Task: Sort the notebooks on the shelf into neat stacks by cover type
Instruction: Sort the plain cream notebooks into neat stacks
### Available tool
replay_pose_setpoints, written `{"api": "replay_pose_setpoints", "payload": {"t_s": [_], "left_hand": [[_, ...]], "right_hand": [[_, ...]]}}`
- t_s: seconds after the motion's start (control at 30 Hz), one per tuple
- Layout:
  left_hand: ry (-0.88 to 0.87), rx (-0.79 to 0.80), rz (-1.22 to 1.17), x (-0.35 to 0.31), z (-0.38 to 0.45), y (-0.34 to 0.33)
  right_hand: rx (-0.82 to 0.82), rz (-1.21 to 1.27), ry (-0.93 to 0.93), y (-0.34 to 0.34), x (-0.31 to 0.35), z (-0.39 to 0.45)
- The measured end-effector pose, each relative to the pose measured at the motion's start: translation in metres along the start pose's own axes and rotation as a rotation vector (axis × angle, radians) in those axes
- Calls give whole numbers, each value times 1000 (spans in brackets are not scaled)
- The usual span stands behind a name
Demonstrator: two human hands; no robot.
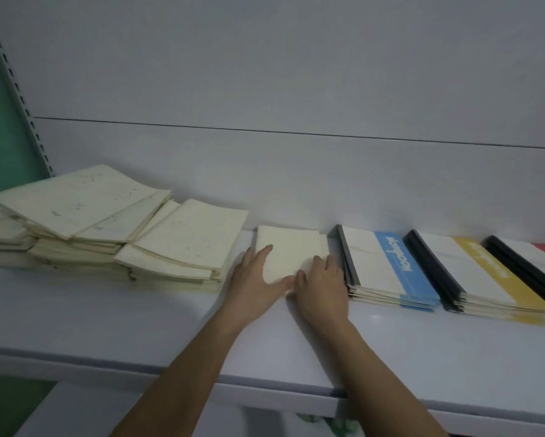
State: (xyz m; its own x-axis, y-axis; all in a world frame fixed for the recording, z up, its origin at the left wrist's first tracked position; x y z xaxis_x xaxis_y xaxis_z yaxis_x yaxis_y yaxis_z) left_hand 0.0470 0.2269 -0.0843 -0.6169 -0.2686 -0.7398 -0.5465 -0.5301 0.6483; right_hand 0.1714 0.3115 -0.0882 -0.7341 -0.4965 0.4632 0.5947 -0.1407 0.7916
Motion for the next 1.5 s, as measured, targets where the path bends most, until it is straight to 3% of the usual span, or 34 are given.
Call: {"api": "replay_pose_setpoints", "payload": {"t_s": [0.23,0.5,0.77,0.83,0.93,1.03,1.13,1.33,1.5], "left_hand": [[-10,19,-28,8,8,-5],[-6,-84,-101,4,2,0],[-487,-362,-125,-64,-53,78],[-485,-438,-119,-63,-56,119],[-299,-474,-50,-36,-40,175],[-75,-423,12,6,-20,216],[33,-334,-6,31,-11,238],[-27,-318,-37,40,-23,251],[-52,-298,-87,57,-34,254]], "right_hand": [[-29,157,0,8,-1,9],[-371,728,172,70,9,0],[-543,890,112,97,-3,-7],[-507,885,120,94,6,-9],[-364,817,211,82,38,-10],[-153,669,359,62,90,-13],[-1,526,462,49,144,-21],[269,136,529,10,227,-29],[463,-121,485,-37,235,-35]]}}
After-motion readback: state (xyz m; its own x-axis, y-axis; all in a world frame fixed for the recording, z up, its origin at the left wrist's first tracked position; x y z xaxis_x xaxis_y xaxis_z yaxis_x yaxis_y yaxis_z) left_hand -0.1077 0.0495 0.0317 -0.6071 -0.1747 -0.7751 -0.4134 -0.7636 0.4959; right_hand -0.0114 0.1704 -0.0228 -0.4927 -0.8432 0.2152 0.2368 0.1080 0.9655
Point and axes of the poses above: each hand's wrist, its own z-axis towards the middle knuckle, its own y-axis out of the back of the hand, x = y × z, the point moved 9 cm from there along z, towards the middle knuckle, and after that the axes turned 3 degrees about -x, right-handed, at the moved point
